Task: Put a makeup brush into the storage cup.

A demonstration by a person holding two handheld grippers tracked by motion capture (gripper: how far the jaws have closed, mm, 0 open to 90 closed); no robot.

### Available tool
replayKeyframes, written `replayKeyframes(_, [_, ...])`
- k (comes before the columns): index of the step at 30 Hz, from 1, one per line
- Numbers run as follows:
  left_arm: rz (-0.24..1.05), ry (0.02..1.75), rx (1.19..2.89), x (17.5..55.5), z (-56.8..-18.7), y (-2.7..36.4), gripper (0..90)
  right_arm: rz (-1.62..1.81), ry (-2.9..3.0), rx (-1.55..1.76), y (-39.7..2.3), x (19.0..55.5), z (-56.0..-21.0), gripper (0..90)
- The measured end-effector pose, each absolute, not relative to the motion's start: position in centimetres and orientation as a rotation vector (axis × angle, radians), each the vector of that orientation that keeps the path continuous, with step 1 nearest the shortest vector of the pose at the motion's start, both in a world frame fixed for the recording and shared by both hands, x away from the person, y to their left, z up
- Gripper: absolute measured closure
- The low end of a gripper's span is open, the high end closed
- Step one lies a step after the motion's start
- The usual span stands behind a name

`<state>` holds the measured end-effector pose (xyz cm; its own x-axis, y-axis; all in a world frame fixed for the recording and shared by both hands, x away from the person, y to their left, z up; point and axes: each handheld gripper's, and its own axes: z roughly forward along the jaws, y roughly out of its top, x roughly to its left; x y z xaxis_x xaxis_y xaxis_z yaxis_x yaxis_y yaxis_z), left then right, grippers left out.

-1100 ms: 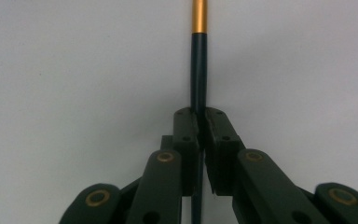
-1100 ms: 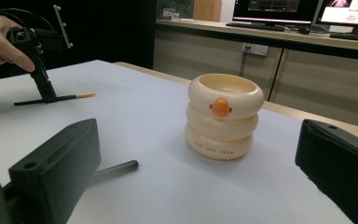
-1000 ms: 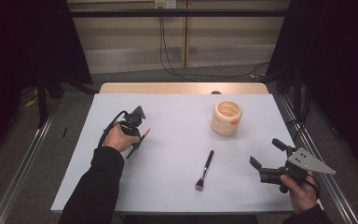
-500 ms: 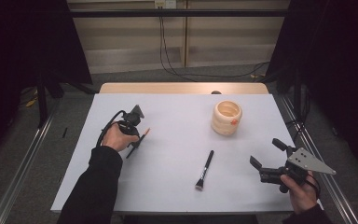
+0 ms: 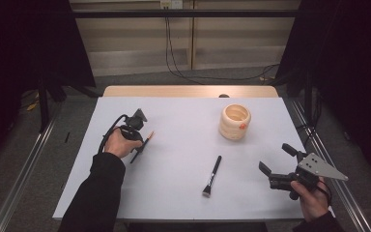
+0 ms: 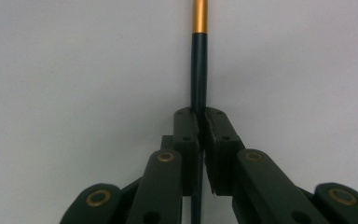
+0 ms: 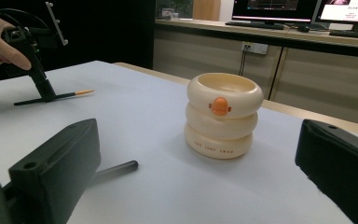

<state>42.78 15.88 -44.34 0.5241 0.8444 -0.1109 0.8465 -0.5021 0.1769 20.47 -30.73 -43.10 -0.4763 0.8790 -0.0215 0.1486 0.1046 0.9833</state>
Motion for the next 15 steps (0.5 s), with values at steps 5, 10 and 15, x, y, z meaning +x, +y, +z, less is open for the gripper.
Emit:
replayKeyframes(5, [-0.02, 1.435, 2.527, 42.6, -44.2, 16.2, 84.2, 1.425, 1.73, 1.007, -30.7, 20.5, -43.1, 0.0])
replayKeyframes(10, [-0.026, 1.41, 2.498, 42.3, -43.9, 16.4, 84.2, 1.426, 1.726, 1.009, -30.7, 20.5, -43.1, 0.0])
replayKeyframes(15, [-0.022, 1.387, 2.445, 42.0, -43.3, 16.6, 84.2, 1.427, 1.732, 1.009, -30.7, 20.5, -43.1, 0.0])
